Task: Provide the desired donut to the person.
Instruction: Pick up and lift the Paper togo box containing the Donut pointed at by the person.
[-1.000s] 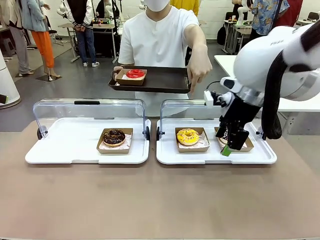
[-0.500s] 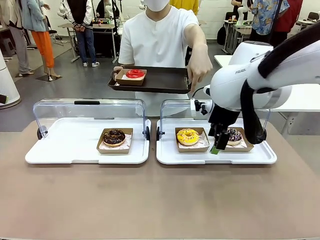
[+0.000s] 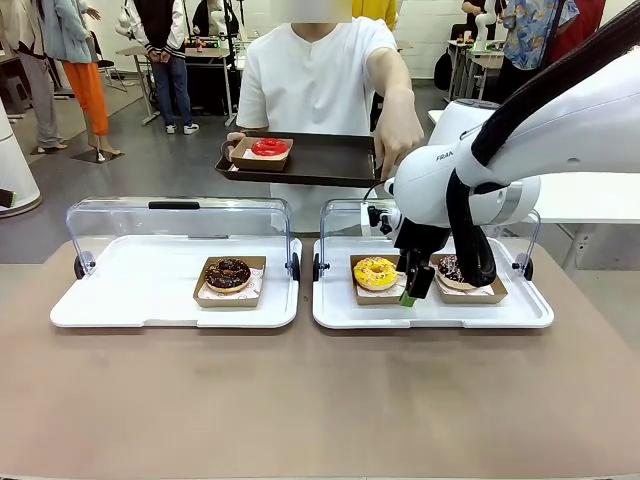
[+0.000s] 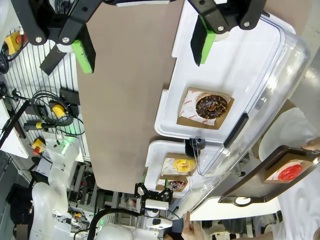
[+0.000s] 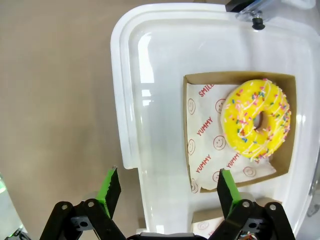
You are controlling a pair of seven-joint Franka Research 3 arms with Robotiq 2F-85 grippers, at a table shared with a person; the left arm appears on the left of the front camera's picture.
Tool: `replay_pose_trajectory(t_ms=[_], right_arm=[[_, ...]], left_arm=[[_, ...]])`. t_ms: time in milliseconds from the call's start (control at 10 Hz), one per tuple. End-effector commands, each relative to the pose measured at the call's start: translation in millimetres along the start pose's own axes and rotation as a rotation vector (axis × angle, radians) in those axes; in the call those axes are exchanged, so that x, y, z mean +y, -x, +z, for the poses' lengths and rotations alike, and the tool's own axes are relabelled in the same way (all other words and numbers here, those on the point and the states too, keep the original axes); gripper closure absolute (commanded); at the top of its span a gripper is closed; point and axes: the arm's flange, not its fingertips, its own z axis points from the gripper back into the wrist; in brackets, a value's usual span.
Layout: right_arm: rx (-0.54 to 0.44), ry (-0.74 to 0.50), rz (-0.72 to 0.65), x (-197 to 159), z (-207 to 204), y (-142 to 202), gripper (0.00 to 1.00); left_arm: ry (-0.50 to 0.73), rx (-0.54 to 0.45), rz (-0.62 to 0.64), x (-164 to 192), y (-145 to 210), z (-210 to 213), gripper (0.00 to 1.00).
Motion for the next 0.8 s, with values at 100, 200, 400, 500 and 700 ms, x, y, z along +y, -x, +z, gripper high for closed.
replay_pose_trajectory(t_ms=[100, 200, 400, 500, 700], right_arm=[[-0.003, -0.003, -0.002, 1.6, 1.4, -0.4, 0.00], [-0.003, -0.003, -0.002, 1.6, 1.4, -0.4, 0.00], [-0.003, -0.003, -0.002, 1.6, 1.4, -0.4, 0.00], [-0.003, -0.003, -0.002, 1.6, 1.4, -0.4, 0.00], [0.009, -0.008, 0.016, -4.5, -5.0, 3.2, 0.00]], left_arm=[[-0.006, -0.017, -0.008, -2.4, -0.6, 0.2, 0.00], [-0.006, -0.017, -0.008, -2.4, -0.6, 0.2, 0.00], [-0.006, -0.017, -0.008, -2.4, -0.6, 0.2, 0.00], [-0.006, -0.017, -0.008, -2.4, -0.6, 0.2, 0.00], [-0.006, -0.017, -0.008, -2.4, -0.6, 0.2, 0.00]])
